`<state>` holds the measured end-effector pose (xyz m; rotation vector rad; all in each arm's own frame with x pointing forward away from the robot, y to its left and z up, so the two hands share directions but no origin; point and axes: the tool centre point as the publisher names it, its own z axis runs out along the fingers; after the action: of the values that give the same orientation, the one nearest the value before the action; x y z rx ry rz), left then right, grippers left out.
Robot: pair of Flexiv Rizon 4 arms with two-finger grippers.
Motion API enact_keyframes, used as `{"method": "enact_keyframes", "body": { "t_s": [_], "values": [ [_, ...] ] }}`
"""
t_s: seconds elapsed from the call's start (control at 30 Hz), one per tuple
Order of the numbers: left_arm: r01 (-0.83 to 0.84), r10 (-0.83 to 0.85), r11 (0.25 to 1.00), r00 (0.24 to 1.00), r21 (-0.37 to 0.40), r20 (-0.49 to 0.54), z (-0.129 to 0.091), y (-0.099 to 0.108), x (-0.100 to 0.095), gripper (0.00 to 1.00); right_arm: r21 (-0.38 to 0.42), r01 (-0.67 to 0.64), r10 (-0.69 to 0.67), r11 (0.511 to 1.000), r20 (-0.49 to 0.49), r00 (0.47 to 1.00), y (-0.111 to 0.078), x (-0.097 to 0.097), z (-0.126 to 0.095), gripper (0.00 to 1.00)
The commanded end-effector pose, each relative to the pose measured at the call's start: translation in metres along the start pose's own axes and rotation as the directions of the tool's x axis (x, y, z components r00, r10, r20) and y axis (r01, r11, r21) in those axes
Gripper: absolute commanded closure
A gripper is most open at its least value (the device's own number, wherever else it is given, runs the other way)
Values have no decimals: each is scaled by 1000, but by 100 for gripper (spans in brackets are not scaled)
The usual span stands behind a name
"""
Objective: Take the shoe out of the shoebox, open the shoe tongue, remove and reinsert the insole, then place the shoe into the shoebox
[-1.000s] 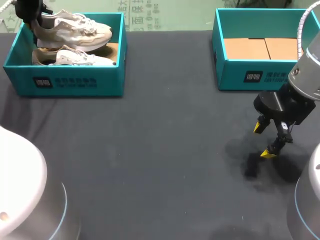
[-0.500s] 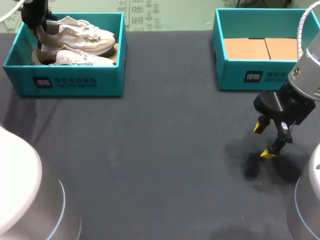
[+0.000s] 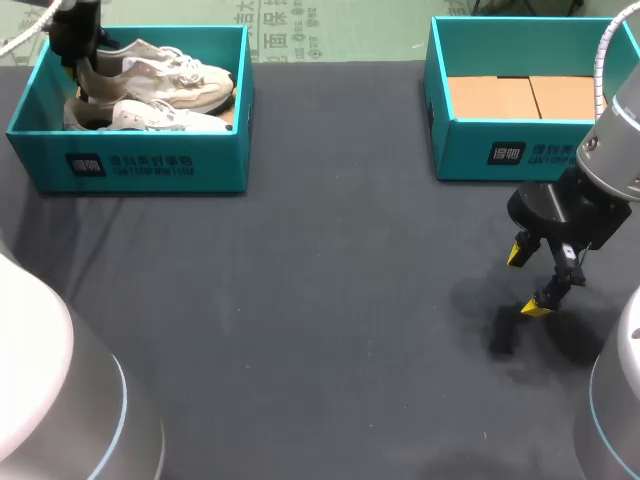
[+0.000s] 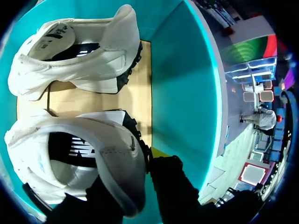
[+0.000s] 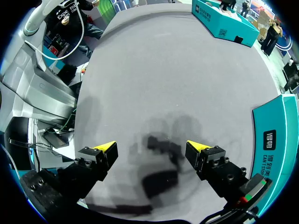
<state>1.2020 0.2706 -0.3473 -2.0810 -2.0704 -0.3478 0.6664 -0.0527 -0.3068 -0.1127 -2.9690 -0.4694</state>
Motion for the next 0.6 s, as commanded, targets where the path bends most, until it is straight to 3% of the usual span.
{"method": "enact_keyframes", "body": {
  "t_s": [0.03, 0.6],
  "values": [
    [-1, 1, 1000, 1000, 21, 9, 5, 12, 0, 100, 1, 0, 0, 1000, 1, 1000, 0, 1, 0, 0],
    [-65, 62, 996, 997, 66, 40, 19, 7, -11, 100, 1, 0, 0, 1000, 1, 1000, 0, 1, 0, 0]
  ]
}}
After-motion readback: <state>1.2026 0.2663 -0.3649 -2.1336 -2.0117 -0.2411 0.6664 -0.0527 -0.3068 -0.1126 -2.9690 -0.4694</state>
